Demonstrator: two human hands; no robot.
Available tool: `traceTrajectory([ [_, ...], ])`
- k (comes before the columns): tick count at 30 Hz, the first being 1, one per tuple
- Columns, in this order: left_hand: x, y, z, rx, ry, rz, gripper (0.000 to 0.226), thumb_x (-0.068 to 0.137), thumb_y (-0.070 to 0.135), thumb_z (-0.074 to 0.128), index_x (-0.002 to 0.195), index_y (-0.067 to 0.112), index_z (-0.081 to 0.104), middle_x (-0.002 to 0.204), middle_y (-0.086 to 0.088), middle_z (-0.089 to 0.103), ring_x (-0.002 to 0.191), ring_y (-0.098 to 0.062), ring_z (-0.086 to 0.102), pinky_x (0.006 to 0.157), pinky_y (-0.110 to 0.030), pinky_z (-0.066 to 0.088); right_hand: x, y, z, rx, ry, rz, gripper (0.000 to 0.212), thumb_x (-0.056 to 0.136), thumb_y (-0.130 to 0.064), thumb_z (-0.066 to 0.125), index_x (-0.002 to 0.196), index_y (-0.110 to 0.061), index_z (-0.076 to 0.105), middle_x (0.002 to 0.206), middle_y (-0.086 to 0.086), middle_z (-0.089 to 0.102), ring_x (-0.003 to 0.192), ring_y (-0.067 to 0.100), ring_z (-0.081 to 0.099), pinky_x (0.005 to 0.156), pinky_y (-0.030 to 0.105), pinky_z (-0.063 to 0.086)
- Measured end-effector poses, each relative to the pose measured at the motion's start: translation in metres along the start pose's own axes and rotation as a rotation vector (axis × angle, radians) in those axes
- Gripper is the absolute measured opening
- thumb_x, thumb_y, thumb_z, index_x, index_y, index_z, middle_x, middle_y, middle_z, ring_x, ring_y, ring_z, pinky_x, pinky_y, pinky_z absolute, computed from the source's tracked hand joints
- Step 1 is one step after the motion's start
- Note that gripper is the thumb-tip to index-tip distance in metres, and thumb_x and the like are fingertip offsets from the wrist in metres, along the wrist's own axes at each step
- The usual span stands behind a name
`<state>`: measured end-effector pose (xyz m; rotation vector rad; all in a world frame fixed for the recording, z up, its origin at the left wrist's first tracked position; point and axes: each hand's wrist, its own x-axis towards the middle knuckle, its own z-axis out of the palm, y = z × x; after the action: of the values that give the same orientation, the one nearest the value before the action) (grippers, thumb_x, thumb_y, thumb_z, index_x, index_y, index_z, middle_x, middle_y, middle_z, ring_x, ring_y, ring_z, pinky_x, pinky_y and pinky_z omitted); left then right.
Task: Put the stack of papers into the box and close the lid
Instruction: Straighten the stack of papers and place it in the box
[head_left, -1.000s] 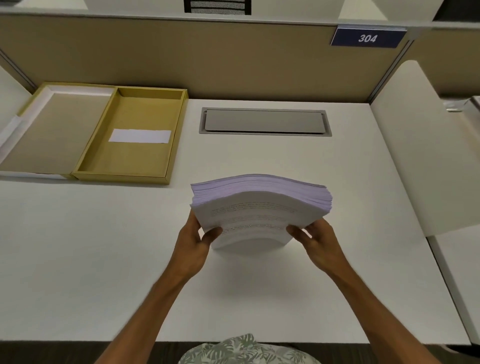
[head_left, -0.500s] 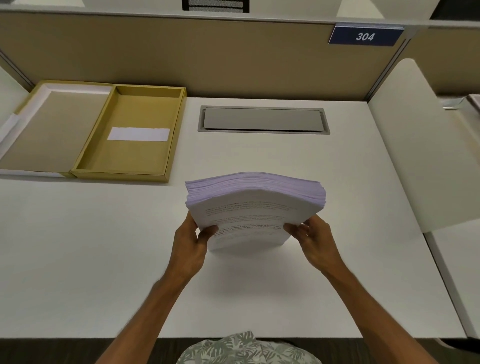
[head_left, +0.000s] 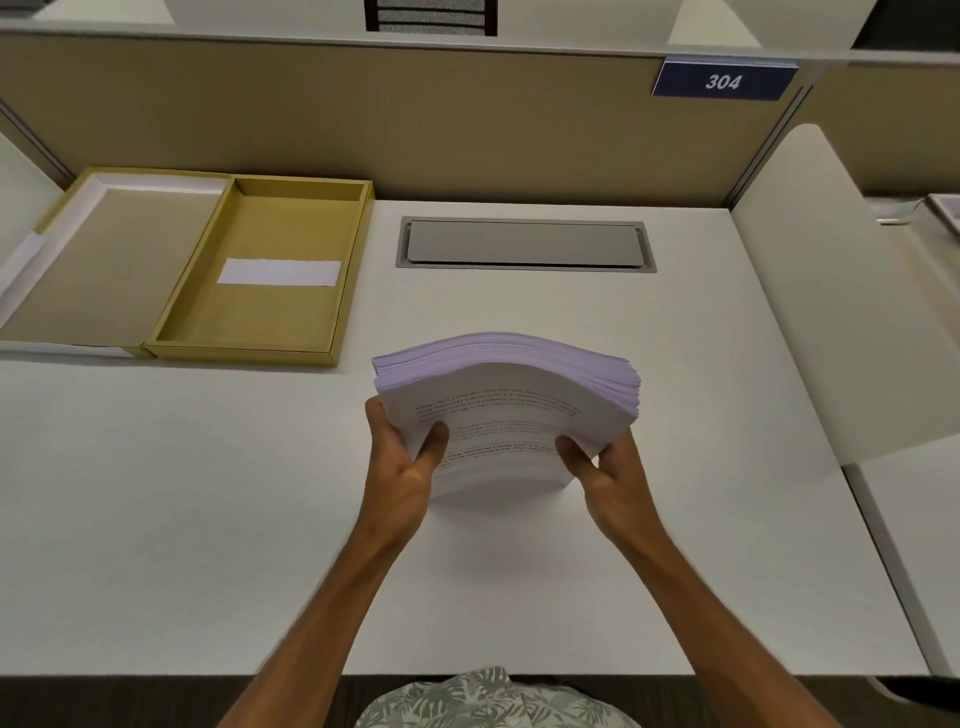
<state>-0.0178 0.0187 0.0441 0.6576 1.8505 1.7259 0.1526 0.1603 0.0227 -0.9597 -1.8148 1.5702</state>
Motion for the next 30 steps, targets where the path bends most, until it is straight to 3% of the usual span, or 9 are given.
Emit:
traceTrajectory([
  [5,-0.006,-0.022,-0.013,0.151,-0.072,-0.053,0.051,0.101,-0.001,0.045,0.112,0.049,0.037,0.119,0.015,0.054,0.113,0.006,0.055,0.085,-0.015,0.053,0.002,0.010,-0.015,-0.027,-0.034,0.042,0.040,0.097,-0.002,0.059,0.130,-0.022,0.055,0.121,-0.011,0.068,0.117,0.009,0.063,0.094,0.021,0.050],
  [8,-0.007,-0.027,-0.021,0.195,-0.045,-0.061,0.049,0.100,-0.001,0.047,0.111,0.047,0.044,0.112,0.028,0.062,0.110,0.002,0.060,0.087,-0.016,0.054,0.003,0.012,-0.023,-0.031,-0.049,0.048,0.034,0.095,-0.003,0.062,0.125,-0.020,0.061,0.118,-0.010,0.072,0.113,0.010,0.067,0.095,0.029,0.054],
  [11,-0.003,-0.024,-0.025,0.218,0.009,-0.053,0.041,0.096,-0.002,0.055,0.107,0.037,0.054,0.100,0.032,0.068,0.101,-0.001,0.065,0.081,-0.014,0.054,0.007,0.009,-0.027,-0.043,-0.059,0.028,0.031,0.093,0.001,0.064,0.114,-0.021,0.069,0.107,-0.016,0.077,0.104,0.007,0.071,0.089,0.024,0.055],
  [14,0.001,-0.021,-0.025,0.229,0.060,-0.053,0.035,0.090,-0.005,0.060,0.103,0.028,0.062,0.097,0.020,0.073,0.096,-0.009,0.068,0.083,-0.020,0.057,0.012,0.006,-0.026,-0.011,-0.038,0.006,0.037,0.090,0.009,0.063,0.110,-0.020,0.072,0.104,-0.013,0.078,0.102,0.011,0.073,0.086,0.023,0.055],
  [19,0.004,-0.008,-0.029,0.249,0.077,-0.071,0.023,0.090,0.003,0.066,0.107,0.020,0.066,0.106,0.004,0.075,0.097,-0.015,0.071,0.088,-0.032,0.059,0.024,0.004,-0.027,-0.037,-0.080,0.027,0.033,0.092,-0.001,0.064,0.119,-0.018,0.071,0.112,-0.004,0.077,0.104,0.019,0.072,0.090,0.039,0.059],
  [24,0.004,0.007,-0.037,0.198,0.128,-0.110,0.029,0.091,0.008,0.067,0.119,0.015,0.066,0.111,-0.002,0.074,0.100,-0.019,0.072,0.086,-0.035,0.061,0.034,-0.005,-0.018,-0.035,-0.124,0.033,0.026,0.094,-0.011,0.064,0.120,-0.012,0.066,0.114,0.005,0.075,0.102,0.028,0.072,0.089,0.053,0.059],
  [30,0.015,0.010,-0.064,0.160,0.174,-0.157,0.034,0.092,0.006,0.066,0.125,0.012,0.064,0.115,-0.004,0.073,0.099,-0.017,0.072,0.084,-0.033,0.061,0.048,-0.020,0.013,-0.011,-0.168,0.055,0.025,0.095,-0.009,0.063,0.120,-0.006,0.064,0.114,0.009,0.074,0.099,0.028,0.074,0.085,0.050,0.061],
])
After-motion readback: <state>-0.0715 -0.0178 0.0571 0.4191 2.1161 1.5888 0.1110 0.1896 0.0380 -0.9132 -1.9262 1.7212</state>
